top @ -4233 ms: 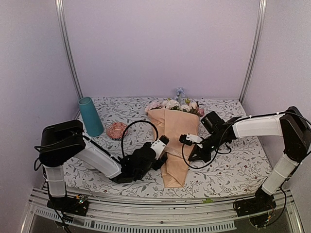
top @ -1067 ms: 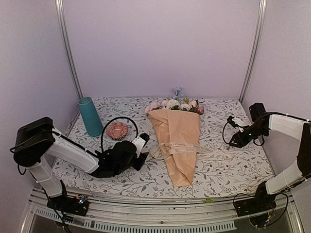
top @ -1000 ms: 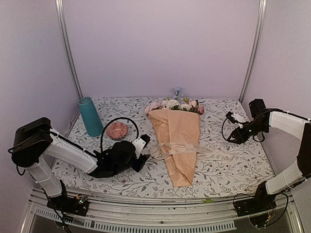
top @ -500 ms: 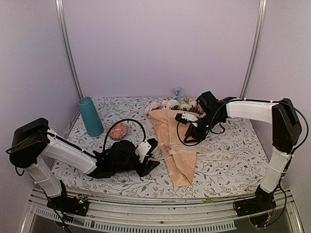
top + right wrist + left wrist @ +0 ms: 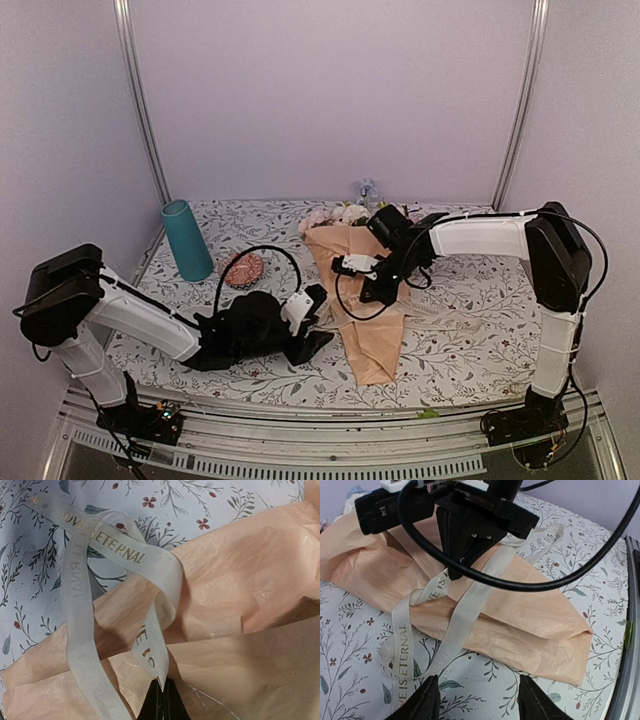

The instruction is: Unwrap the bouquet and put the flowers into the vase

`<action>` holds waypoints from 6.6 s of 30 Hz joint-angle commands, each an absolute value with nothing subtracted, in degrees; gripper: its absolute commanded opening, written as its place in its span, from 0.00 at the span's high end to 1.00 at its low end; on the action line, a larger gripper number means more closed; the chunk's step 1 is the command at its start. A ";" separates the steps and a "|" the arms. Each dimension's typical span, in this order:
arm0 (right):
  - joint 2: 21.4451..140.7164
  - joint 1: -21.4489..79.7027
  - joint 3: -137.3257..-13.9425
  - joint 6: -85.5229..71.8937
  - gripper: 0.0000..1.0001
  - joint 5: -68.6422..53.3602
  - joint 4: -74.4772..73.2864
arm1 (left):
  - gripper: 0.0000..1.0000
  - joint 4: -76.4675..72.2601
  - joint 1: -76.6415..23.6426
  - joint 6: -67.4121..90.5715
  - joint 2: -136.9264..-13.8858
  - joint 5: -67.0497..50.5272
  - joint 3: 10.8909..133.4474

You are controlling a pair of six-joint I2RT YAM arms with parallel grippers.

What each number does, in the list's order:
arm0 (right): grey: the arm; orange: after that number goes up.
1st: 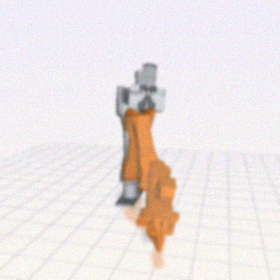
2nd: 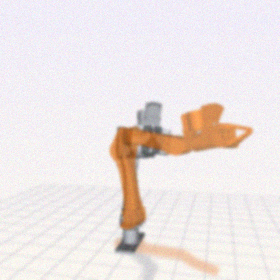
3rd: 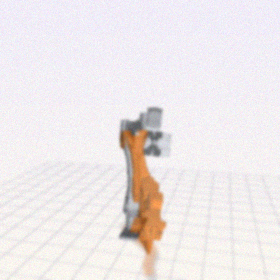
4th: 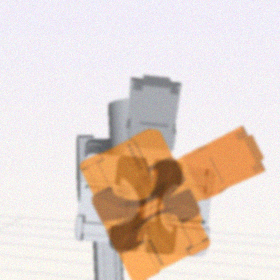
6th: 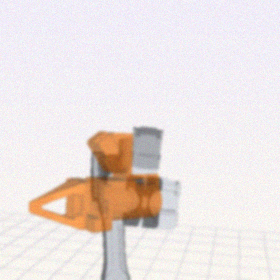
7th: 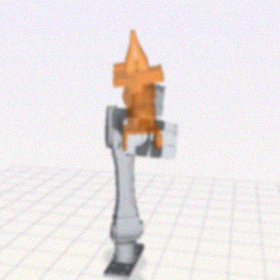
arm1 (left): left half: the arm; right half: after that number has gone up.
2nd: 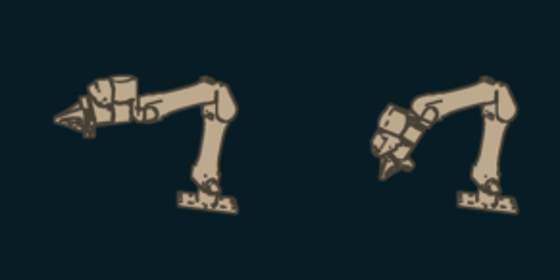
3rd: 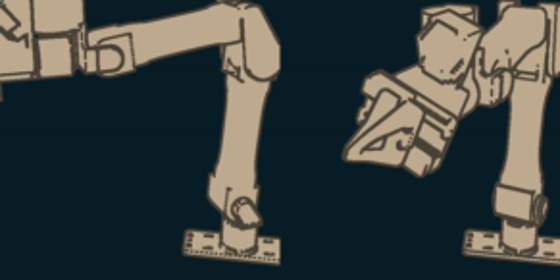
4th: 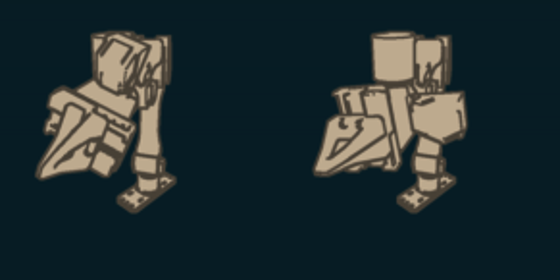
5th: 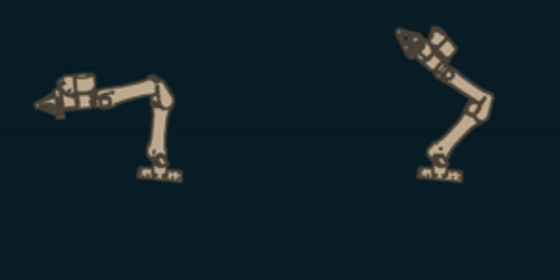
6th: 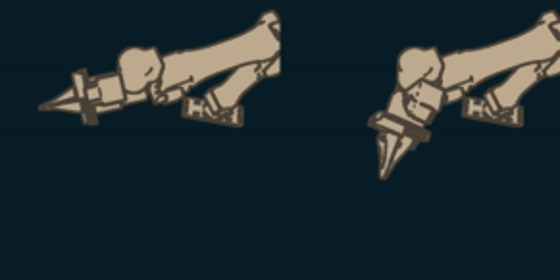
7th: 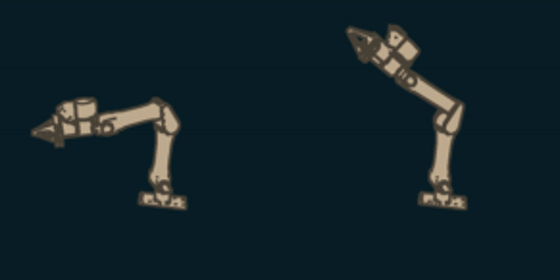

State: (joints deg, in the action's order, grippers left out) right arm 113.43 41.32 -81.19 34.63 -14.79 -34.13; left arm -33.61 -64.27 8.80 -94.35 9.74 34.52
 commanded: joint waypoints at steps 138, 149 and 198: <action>99.00 14.59 -68.50 25.27 0.22 -47.62 -33.26 | 0.47 -16.86 -61.63 9.46 -80.87 11.57 44.93; 108.12 14.51 -74.14 21.33 0.23 -48.41 -37.20 | 0.45 -17.16 -61.40 10.90 -74.98 14.34 40.87; 93.97 27.09 -65.87 31.08 0.25 -50.64 -38.69 | 0.60 -10.80 -57.37 7.30 -93.29 14.27 63.70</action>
State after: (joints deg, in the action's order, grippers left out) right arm 93.65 29.63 -71.00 32.21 -58.78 -41.63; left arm -15.42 -58.94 1.58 -89.25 20.34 62.76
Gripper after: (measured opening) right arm 0.760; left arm 0.447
